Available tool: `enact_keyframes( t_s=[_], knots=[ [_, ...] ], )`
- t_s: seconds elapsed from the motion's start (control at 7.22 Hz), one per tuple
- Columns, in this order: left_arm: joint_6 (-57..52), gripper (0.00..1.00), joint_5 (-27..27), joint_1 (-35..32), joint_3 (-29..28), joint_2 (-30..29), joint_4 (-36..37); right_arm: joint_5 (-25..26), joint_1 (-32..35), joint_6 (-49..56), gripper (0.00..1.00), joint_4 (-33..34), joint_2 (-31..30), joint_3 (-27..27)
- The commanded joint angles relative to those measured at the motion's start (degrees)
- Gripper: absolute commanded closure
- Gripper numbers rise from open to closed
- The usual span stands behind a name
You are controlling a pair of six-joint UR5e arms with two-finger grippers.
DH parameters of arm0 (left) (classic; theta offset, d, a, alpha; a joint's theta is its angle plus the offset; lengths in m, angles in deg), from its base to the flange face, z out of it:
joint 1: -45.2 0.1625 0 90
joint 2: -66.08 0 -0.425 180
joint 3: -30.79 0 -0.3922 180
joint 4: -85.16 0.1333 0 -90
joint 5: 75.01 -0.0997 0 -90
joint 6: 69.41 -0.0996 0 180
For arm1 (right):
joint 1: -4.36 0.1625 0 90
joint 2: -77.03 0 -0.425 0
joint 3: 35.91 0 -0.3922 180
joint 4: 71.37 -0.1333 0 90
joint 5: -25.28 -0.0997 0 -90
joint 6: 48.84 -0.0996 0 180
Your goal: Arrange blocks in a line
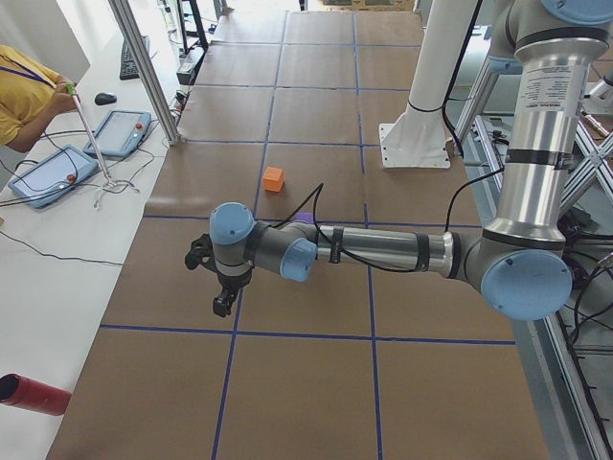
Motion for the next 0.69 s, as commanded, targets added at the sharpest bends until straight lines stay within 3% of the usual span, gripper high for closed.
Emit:
enact_keyframes(
  t_s=[0.0,0.28,0.55],
  knots=[
    [26.21,0.0,0.41,12.03,4.0,-7.02,-0.87,0.0,-0.01,-0.02,0.0,0.0,0.0,0.0],
    [44.37,0.0,0.42,23.8,2.52,-17.93,-0.77,0.0,0.07,-0.02,0.0,0.0,0.0,0.0],
    [48.39,0.0,-5.79,28.43,-0.02,-25.84,2.54,0.0,0.07,-0.02,0.0,0.0,0.0,0.0]
  ],
)
